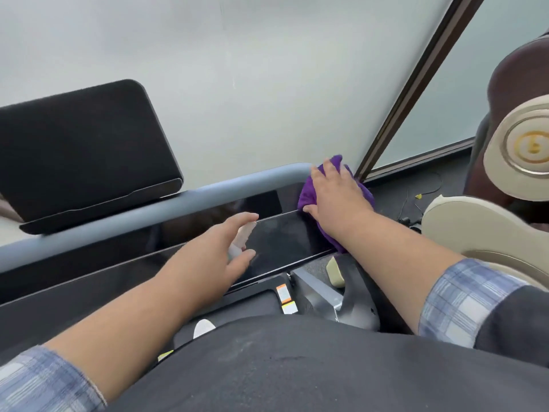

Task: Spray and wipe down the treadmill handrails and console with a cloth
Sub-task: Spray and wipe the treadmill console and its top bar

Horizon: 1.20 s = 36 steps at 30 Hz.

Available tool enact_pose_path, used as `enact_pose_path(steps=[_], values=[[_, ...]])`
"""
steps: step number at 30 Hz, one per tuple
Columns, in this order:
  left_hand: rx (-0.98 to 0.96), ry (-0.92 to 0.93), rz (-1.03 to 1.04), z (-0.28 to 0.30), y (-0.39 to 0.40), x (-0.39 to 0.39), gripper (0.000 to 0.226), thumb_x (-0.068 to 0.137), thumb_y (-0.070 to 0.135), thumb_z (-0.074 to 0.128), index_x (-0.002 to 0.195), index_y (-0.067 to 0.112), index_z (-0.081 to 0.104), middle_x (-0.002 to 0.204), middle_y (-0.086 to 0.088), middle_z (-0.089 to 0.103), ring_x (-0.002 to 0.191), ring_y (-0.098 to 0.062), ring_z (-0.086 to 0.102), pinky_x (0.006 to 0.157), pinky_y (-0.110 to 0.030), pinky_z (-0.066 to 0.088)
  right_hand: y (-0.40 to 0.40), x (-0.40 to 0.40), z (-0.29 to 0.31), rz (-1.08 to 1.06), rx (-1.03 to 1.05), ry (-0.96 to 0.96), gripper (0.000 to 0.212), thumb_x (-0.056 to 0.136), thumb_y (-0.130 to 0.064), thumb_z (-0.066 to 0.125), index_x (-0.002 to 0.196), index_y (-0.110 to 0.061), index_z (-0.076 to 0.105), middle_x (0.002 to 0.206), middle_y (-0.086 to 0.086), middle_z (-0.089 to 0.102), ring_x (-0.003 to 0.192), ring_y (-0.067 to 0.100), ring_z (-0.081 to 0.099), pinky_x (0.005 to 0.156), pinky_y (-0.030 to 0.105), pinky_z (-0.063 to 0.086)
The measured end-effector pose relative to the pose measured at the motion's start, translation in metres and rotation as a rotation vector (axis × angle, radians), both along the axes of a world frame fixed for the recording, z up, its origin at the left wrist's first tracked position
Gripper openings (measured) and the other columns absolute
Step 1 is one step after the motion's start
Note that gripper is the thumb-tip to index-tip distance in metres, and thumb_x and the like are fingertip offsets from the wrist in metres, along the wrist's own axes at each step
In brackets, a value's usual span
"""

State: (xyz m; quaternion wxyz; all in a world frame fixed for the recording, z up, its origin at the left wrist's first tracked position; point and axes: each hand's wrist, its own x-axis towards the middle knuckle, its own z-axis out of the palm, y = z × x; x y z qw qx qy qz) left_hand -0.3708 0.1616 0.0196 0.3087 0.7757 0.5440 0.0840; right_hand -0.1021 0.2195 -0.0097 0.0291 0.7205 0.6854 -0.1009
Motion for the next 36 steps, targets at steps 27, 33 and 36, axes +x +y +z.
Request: enact_pose_path(steps=[27,33,36], values=[[-0.003,-0.083,-0.101,-0.016,-0.025,-0.036,0.057,0.089,0.056,0.054,0.126,0.08,0.019,0.124,0.032,0.052,0.103,0.005,0.059,0.086,-0.024,0.049,0.021,-0.011,-0.004,0.089,-0.024,-0.026,0.088,0.088,-0.046,0.071,0.158,-0.02,0.024,0.168,0.006,0.013,0.153,0.031,0.013,0.124,0.042,0.014],[0.053,-0.058,-0.137,-0.015,-0.021,-0.042,0.055,0.086,0.063,0.046,0.132,0.075,0.02,0.118,0.028,0.055,0.097,0.003,0.059,0.081,-0.022,0.048,0.017,-0.083,-0.021,0.501,0.05,-0.13,0.085,0.096,-0.047,0.057,0.161,-0.019,0.01,0.169,0.004,0.003,0.154,0.035,-0.001,0.124,0.048,0.005],[0.057,-0.031,-0.186,-0.017,-0.022,-0.034,0.055,0.085,0.065,0.041,0.136,0.066,0.022,0.12,0.025,0.054,0.1,0.0,0.057,0.085,-0.025,0.049,0.023,-0.106,-0.022,0.636,0.063,-0.13,0.083,0.096,-0.045,0.059,0.161,-0.022,0.013,0.169,0.001,0.005,0.154,0.034,0.002,0.125,0.047,0.004]])
